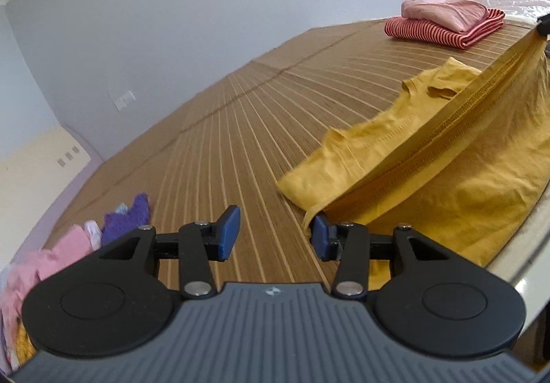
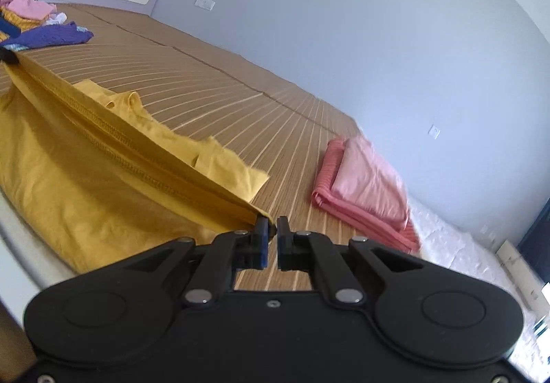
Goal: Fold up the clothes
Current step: 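Grasp the folded shirt edge with the right gripper and lift it, then open the right gripper and drop the lifted shirt onto the mat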
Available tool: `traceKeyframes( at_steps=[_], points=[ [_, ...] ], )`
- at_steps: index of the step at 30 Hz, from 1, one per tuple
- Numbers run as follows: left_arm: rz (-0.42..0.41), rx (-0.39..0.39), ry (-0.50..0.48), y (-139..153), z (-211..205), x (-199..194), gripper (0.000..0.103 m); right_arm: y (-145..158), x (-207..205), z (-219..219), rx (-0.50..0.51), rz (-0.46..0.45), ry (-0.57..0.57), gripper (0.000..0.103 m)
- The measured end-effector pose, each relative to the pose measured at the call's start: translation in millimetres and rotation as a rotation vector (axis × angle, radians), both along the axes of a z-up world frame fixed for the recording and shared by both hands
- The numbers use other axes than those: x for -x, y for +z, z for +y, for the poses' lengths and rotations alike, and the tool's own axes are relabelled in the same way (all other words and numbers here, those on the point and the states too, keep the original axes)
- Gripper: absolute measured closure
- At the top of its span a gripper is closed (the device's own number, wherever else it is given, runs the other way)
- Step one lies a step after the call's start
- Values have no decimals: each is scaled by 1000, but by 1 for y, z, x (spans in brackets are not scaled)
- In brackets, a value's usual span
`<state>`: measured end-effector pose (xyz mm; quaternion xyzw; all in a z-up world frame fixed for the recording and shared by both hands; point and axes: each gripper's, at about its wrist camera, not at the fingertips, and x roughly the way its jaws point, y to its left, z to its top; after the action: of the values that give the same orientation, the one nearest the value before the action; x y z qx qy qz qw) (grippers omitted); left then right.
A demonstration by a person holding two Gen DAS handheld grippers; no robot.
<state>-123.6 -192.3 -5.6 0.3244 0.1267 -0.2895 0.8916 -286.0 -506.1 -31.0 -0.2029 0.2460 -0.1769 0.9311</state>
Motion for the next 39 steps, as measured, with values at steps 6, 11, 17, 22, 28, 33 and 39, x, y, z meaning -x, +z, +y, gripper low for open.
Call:
traceKeyframes(
  at_steps=[6,11,17,22,28,33,39],
  points=[
    [-28,-8,-11,5,-13,-26,51,15,-25,-9,30,-13,17,97],
    [-15,-20,-11,-4,-29,-59,51,12,-57,-24,16,12,43,96],
    [-9,-39,-23,-10,-46,-95,51,9,-99,-36,30,48,50,96],
    [34,-53,-25,-25,-59,-127,51,2,-136,-47,27,100,48,96],
    [91,-70,-41,-50,-75,-159,51,-16,-172,-58,13,171,53,96],
    [136,-72,-66,-61,-77,-175,42,-26,-190,-72,-45,213,49,77],
    [214,38,-67,-46,-67,-182,35,-5,-181,-84,-175,145,76,55]
  ],
)
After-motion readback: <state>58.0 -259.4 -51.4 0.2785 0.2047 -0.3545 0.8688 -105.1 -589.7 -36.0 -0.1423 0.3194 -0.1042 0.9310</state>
